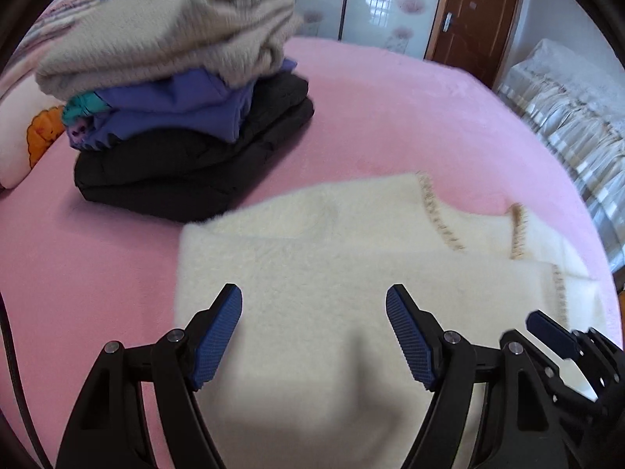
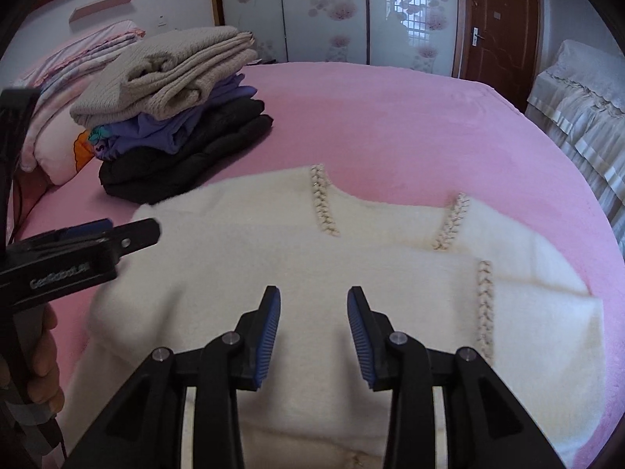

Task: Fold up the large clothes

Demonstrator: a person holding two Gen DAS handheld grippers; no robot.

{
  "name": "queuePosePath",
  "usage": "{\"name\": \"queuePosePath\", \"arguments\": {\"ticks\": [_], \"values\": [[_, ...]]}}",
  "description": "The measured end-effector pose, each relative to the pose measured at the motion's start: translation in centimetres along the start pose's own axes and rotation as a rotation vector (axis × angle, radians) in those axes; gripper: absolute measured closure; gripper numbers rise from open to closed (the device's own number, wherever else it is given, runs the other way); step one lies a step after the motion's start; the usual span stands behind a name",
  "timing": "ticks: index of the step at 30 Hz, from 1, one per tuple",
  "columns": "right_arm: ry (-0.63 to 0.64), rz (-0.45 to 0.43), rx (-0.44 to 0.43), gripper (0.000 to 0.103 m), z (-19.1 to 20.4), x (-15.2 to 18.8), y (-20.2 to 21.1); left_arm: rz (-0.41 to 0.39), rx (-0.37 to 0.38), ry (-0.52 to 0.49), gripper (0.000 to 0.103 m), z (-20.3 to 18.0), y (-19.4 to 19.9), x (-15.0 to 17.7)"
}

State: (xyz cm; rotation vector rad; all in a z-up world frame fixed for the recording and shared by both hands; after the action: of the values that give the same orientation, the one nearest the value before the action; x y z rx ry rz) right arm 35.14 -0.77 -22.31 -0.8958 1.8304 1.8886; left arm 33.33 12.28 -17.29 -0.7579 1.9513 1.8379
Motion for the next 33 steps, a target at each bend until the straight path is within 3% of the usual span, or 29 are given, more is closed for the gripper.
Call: {"name": "queuePosePath", "arguments": {"ticks": [4,7,10,11,13,15,16,21,28,33], "values": [[-0.022,0.051,0.023,0.067,-0.7,0.9,-2.8,0.100,-0.084,-0.005,0.033,2.0,-3.8,0.4],[-0.059,0.072,0.074,0.070,-3.9,1.7,-3.9,0.079,-0.122,-0.038,0.032,3.5,-4.1,0.4],[-0.086,0.072,0.181,0.070,-8.3,2.4,-3.6,0.064,-0.187,-0.042,0.028,5.2,-3.9,0.4],[-0.100,0.077,0.216,0.071,-9.8,2.7,-3.5,0.066,-0.178,-0.024,0.028,5.7,-3.8,0.4],[-0.142,0.090,0.189,0.089,-12.2,3.3,-3.1,0.067,-0.162,0.012,0.029,6.5,-3.3,0.5],[-0.152,0.100,0.218,0.084,-13.6,3.8,-2.0,0.069,-0.172,0.009,0.030,7.0,-2.4,0.7],[-0.153,0.099,0.249,0.082,-14.0,3.9,-1.4,0.068,-0.171,0.000,0.030,6.8,-1.7,0.9],[-0.243,0.075,0.194,0.082,-14.9,5.2,3.2,0.020,-0.120,-0.076,0.030,4.1,3.6,2.1],[-0.266,0.026,0.150,0.082,-13.3,5.8,10.4,-0.050,-0.004,-0.116,0.030,-0.5,13.5,3.5],[-0.264,-0.051,0.127,0.081,-12.2,5.6,16.7,-0.113,0.040,-0.154,0.027,-3.8,20.3,4.4]]}}
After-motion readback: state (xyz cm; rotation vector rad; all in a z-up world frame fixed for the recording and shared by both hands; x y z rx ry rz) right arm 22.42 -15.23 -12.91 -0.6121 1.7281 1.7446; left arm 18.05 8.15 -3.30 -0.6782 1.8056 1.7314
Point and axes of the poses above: each gripper's, at about its wrist camera, not at the fingertips, and y roughly against the way its jaws point, z to its left, x to its underside, the point moved 5 cm from there along -y, roughly the way its jaws point, and after that the axes turned 6 degrees about x, right-handed, at the moved point
